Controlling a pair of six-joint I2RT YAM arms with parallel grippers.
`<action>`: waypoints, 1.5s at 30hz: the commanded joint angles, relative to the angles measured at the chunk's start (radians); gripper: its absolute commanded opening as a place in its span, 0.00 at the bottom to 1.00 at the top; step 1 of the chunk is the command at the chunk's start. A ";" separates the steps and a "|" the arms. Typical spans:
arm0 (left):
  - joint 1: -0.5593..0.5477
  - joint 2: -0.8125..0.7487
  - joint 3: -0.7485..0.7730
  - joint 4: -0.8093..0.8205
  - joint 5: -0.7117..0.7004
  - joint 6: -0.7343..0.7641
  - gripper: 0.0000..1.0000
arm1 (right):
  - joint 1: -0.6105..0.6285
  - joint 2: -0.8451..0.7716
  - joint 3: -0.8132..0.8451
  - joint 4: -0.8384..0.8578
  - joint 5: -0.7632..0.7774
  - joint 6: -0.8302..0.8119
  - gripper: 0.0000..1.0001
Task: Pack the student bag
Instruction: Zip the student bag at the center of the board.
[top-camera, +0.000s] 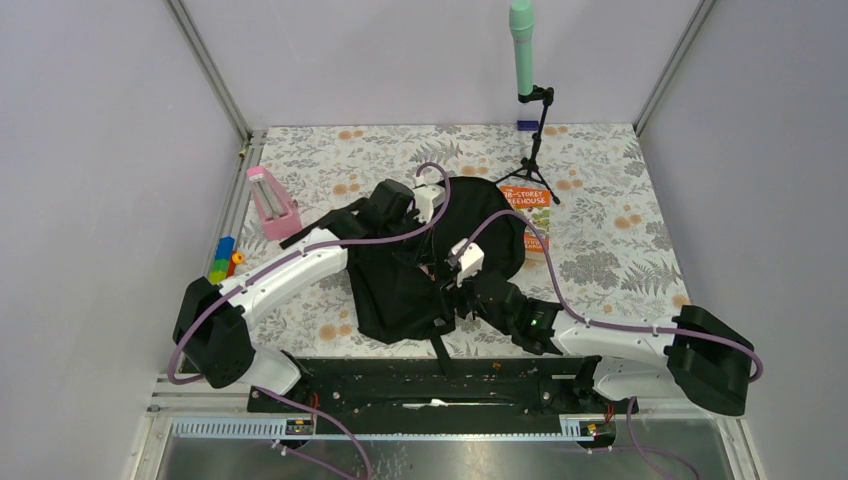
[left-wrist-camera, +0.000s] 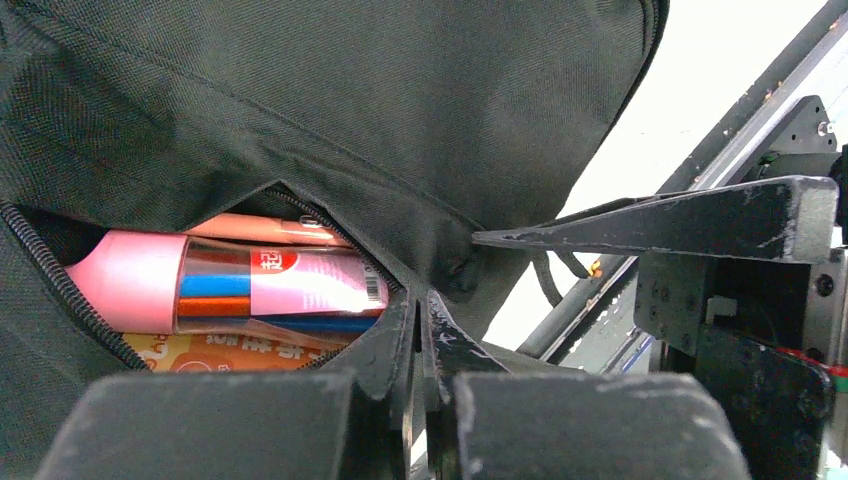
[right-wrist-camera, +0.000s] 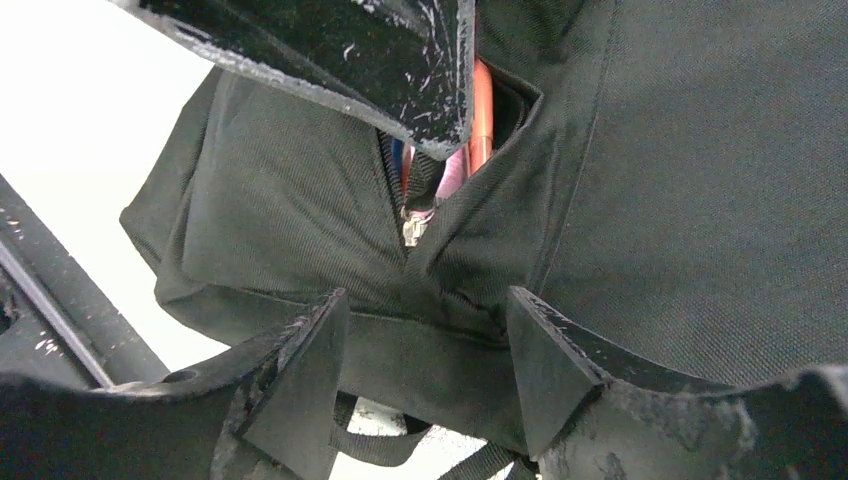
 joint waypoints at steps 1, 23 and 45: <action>0.009 -0.043 -0.007 0.058 0.010 0.005 0.00 | 0.010 0.053 0.062 0.111 0.067 -0.034 0.65; 0.051 -0.078 0.013 0.096 -0.148 0.011 0.00 | 0.010 -0.019 -0.047 0.062 0.002 -0.004 0.00; 0.151 -0.007 0.072 0.109 -0.305 0.005 0.00 | 0.021 -0.144 -0.107 -0.021 -0.027 0.016 0.00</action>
